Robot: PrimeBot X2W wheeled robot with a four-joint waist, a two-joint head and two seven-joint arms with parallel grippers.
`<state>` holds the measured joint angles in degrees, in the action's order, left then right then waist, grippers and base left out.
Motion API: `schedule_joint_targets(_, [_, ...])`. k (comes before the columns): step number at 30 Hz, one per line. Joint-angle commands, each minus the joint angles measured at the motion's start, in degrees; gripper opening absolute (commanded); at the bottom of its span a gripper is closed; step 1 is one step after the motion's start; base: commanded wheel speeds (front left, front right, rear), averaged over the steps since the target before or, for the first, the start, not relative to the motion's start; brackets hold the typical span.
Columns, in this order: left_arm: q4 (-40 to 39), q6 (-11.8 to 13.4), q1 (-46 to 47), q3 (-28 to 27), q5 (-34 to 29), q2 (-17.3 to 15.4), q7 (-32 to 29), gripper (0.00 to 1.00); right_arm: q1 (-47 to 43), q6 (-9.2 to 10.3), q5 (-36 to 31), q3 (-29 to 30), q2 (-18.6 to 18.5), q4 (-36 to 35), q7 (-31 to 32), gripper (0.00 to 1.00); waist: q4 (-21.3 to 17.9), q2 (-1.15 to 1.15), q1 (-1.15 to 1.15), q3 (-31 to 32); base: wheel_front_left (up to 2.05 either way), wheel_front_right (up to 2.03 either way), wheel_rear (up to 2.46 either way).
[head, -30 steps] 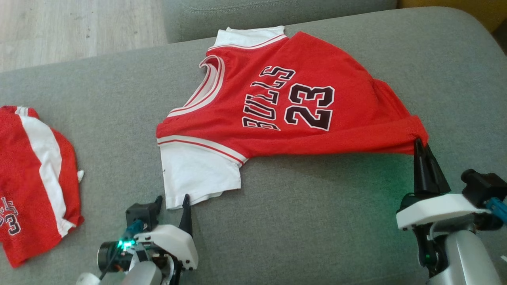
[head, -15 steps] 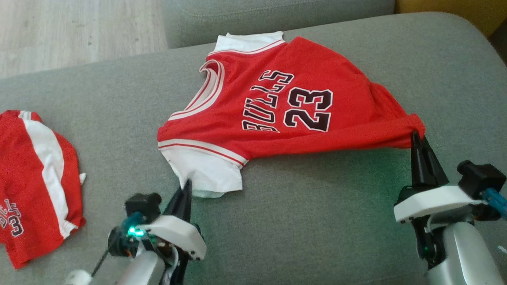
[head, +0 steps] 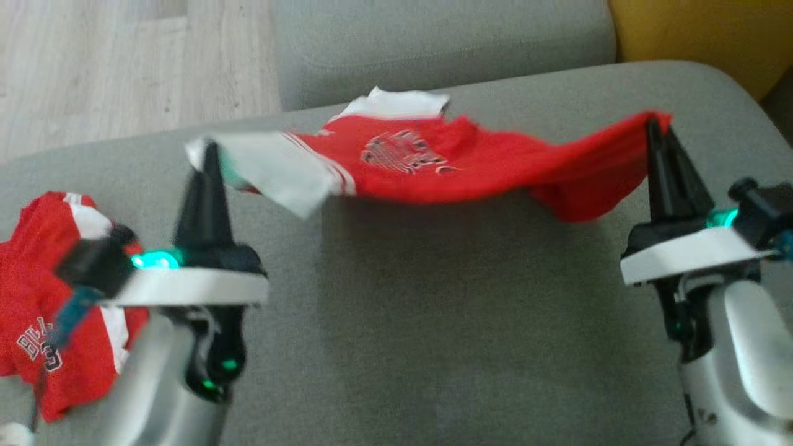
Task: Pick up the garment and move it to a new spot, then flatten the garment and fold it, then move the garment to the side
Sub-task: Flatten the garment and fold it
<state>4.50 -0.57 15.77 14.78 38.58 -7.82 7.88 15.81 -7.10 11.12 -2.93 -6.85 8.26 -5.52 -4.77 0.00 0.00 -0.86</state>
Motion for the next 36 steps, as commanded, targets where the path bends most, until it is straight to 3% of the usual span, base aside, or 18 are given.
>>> schedule_joint_targets(1, [-4.4,0.0,4.0,-3.2,0.9,-1.5,0.1,0.0,3.3,-0.39,0.5,-2.0,-1.2,-3.2,-0.1,0.0,0.1,0.0,0.0,0.9,0.0,0.0,0.0])
schedule_joint_targets(11, [-22.1,3.6,0.4,-5.2,4.2,-5.4,-8.8,0.0,1.9,-0.39,2.3,-4.0,-5.7,-13.8,8.2,0.0,0.0,0.0,0.0,4.2,0.0,0.0,0.0])
schedule_joint_targets(15, [-32.4,7.6,-1.7,-7.0,6.8,-7.0,-15.1,0.0,-1.1,-0.39,4.8,-1.9,-6.3,-22.5,15.7,0.0,0.2,0.0,0.0,3.9,0.0,0.0,0.0])
schedule_joint_targets(19, [-33.5,9.1,4.0,-7.2,5.8,-9.7,-19.9,0.0,0.8,-0.39,4.6,-1.9,-7.4,-25.2,21.7,0.0,0.6,0.0,0.0,1.7,0.0,0.0,0.0])
schedule_joint_targets(25, [-21.6,6.9,20.0,-5.5,5.7,-11.1,-24.1,0.0,12.7,-0.39,5.3,-5.2,-8.7,-19.5,26.1,0.0,0.9,0.0,0.0,-6.4,0.0,0.0,0.0])
schedule_joint_targets(28, [-9.5,3.5,33.5,-4.4,3.7,-12.4,-24.3,0.0,25.3,-0.39,5.2,-8.5,-9.5,-11.4,26.2,0.0,0.8,0.0,0.0,-13.5,0.0,0.0,0.0])
schedule_joint_targets(33, [14.0,-1.6,56.9,-3.2,-0.4,-11.9,-18.8,0.0,48.8,-0.39,2.6,-10.0,-6.3,8.6,19.3,0.0,1.1,0.0,0.0,-21.8,0.0,0.0,0.0])
schedule_joint_targets(36, [25.2,-2.6,68.5,-3.5,-3.2,-10.6,-10.8,0.0,59.6,-0.39,-1.1,-8.5,-3.4,20.4,11.5,0.0,1.6,0.0,0.0,-23.5,0.0,0.0,0.0])
